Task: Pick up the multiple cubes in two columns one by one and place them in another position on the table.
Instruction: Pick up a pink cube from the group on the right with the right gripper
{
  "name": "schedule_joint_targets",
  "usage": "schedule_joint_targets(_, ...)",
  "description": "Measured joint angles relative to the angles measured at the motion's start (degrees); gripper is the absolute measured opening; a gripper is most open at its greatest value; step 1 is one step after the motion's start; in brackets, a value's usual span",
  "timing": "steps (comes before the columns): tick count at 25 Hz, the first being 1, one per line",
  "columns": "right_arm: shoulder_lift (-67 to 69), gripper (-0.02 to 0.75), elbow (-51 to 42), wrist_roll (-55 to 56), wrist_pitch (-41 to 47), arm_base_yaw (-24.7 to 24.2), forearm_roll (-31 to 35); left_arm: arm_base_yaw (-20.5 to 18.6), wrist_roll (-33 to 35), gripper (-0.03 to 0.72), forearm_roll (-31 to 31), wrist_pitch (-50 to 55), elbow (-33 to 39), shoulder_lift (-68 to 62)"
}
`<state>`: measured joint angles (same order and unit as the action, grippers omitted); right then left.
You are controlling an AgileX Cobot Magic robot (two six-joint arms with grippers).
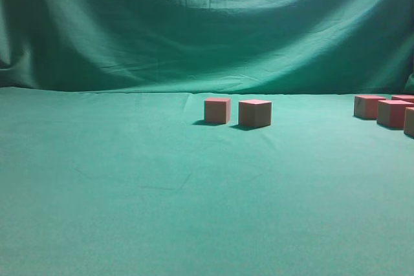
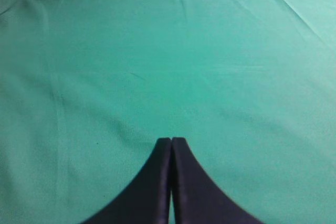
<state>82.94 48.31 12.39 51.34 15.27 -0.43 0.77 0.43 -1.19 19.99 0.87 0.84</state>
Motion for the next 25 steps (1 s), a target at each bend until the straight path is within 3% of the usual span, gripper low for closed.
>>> schedule_joint_targets(17,9.5,0.540,0.0,-2.7,-14.3,-0.1,-2.3,0.0,0.0,0.000,0.0,0.0,0.0,0.0)
schedule_joint_targets(18,10.1,0.498,0.0,-2.7,-14.5,-0.1,-2.4,0.0,0.0,0.000,0.0,0.0,0.0,0.0)
schedule_joint_targets(20,11.2,0.485,0.0,-2.7,-14.8,-0.1,-2.5,0.0,0.0,0.000,0.0,0.0,0.0,0.0)
schedule_joint_targets(25,13.8,0.319,0.0,-2.7,-15.2,-0.1,-2.6,0.0,0.0,0.000,0.0,0.0,0.0,0.0)
